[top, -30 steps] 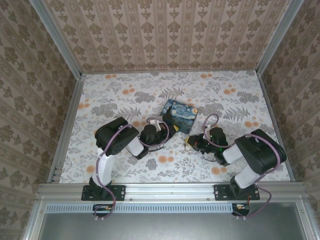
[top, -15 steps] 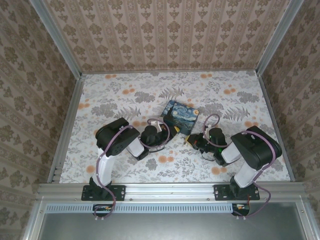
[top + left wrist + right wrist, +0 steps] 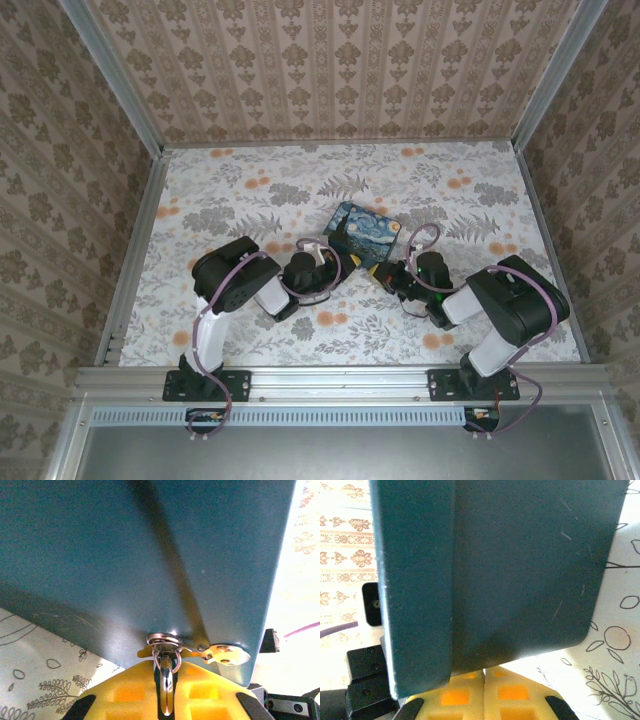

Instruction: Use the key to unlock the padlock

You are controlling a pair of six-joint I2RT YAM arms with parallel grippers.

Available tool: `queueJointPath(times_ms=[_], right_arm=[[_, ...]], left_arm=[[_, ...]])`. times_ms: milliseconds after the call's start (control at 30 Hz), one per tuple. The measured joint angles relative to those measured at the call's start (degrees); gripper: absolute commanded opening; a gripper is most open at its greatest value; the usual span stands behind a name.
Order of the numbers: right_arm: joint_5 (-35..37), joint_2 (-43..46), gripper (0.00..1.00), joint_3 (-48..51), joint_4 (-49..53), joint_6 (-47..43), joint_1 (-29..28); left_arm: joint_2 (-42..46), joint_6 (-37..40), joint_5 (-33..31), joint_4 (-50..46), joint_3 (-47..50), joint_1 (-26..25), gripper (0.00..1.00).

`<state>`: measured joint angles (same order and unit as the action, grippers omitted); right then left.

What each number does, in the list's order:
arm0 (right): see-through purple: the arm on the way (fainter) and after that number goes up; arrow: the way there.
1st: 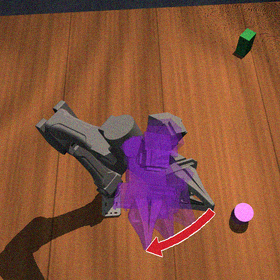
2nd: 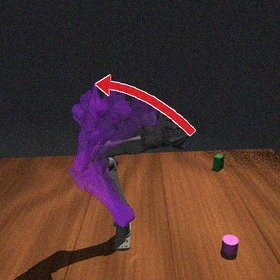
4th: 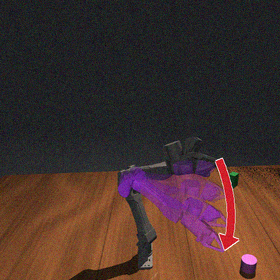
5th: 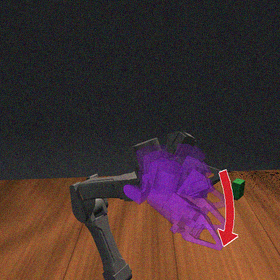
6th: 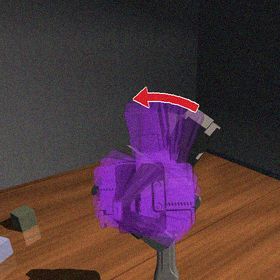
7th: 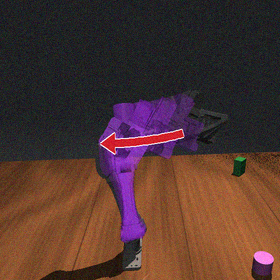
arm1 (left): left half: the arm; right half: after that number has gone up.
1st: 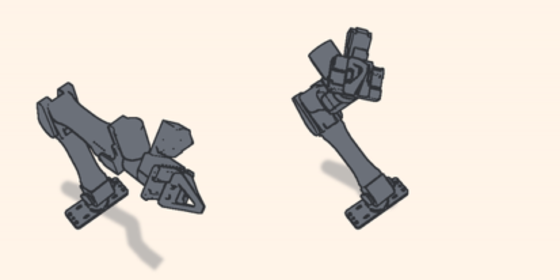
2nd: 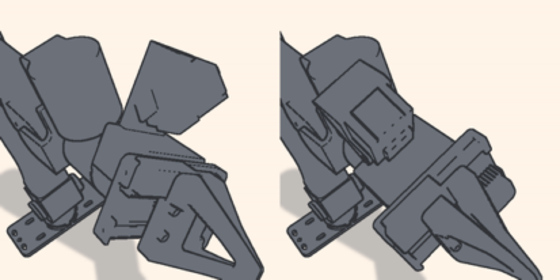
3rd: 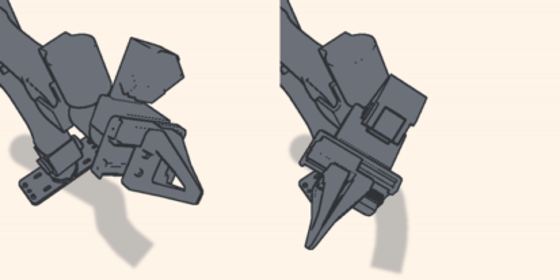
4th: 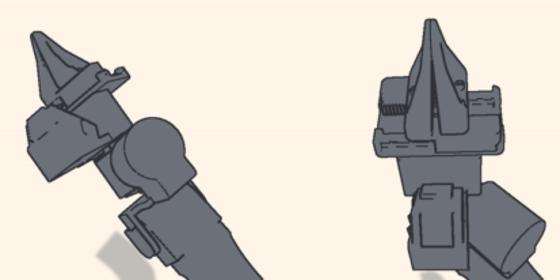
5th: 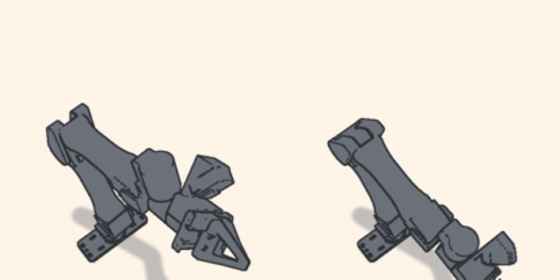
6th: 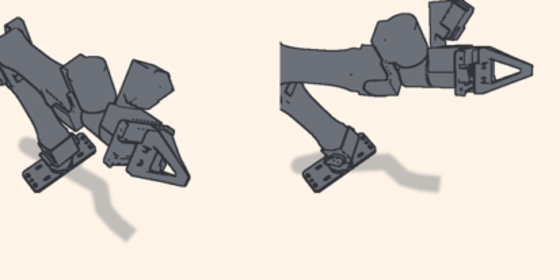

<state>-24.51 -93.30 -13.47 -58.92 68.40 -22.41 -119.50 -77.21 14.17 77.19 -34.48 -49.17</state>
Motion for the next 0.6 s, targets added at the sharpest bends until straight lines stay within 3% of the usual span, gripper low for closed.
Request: queueJointPath(times_ms=[600], right_arm=[[0.98, 0.00, 0.00, -1.57, 1.57, 0.02, -1.14]], left_arm=[[0.00, -0.04, 0.00, 0.02, 0.00, 0.02, 0.00]])
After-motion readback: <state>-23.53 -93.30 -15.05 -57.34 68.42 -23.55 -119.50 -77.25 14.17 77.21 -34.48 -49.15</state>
